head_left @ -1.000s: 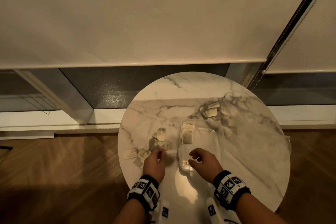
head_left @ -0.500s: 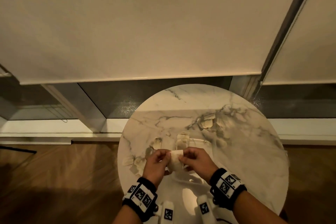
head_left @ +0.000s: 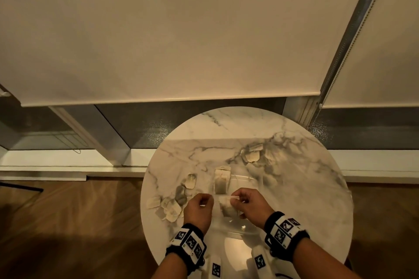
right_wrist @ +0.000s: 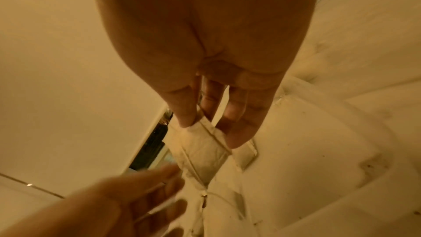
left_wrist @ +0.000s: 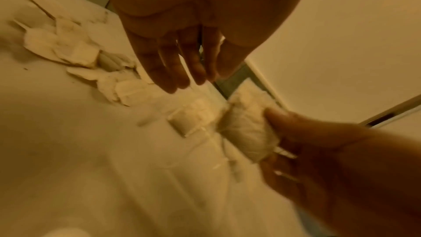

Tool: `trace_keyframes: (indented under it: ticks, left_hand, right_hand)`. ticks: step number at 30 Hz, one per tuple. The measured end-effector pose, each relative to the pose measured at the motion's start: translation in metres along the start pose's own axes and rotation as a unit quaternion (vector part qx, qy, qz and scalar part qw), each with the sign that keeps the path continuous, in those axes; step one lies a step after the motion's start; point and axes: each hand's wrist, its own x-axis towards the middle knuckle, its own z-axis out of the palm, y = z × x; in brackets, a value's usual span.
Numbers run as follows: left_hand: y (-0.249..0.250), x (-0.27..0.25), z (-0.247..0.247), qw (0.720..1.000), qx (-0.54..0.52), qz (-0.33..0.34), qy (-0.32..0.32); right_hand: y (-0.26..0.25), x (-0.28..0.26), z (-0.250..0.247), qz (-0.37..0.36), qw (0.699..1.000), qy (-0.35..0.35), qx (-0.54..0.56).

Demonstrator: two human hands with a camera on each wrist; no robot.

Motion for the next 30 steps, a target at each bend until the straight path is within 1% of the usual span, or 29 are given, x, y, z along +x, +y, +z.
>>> trace_keyframes:
  ticks: [1,2,4,8,12,15,18,22,26,30]
  left_hand:
    - [-0.006,0.003,-0.001,0.998,0.054,-0.017,0.022]
    - [-0.011,0.005,-0.002,0.994,0.096,-0.031,0.029]
    - [-0.024,0.01,0.0,0.99,0.131,-0.049,0.013]
    - [-0.038,0.015,0.005,0.987,0.143,-0.069,-0.017]
    - [-0.047,0.018,0.006,0.987,0.138,-0.081,-0.02]
    - [-0.049,0.018,0.006,0.988,0.128,-0.085,-0.027]
    - [-0.049,0.019,0.004,0.988,0.129,-0.083,-0.034]
    - [-0.05,0.021,0.003,0.987,0.134,-0.083,-0.044]
    - [-0.052,0.021,0.003,0.987,0.136,-0.076,-0.049]
    - [-0.051,0.02,0.003,0.987,0.132,-0.075,-0.055]
  right_hand:
    - [0.004,0.005,0.001,0.01,1.0,0.011,-0.012]
    - [0.007,0.009,0.002,0.02,0.999,0.021,-0.021]
    - [0.013,0.021,0.005,0.039,0.998,0.036,-0.033]
    - [0.023,0.052,0.01,0.074,0.994,0.05,-0.057]
    - [0.033,0.085,0.019,0.077,0.989,0.068,-0.11]
    - [0.036,0.101,0.027,0.086,0.984,0.059,-0.144]
    - [0.038,0.112,0.034,0.104,0.979,0.055,-0.167]
    - [0.042,0.125,0.036,0.136,0.97,0.084,-0.184]
    - [0.043,0.133,0.037,0.146,0.964,0.111,-0.193]
    - [0.042,0.137,0.038,0.159,0.962,0.141,-0.174]
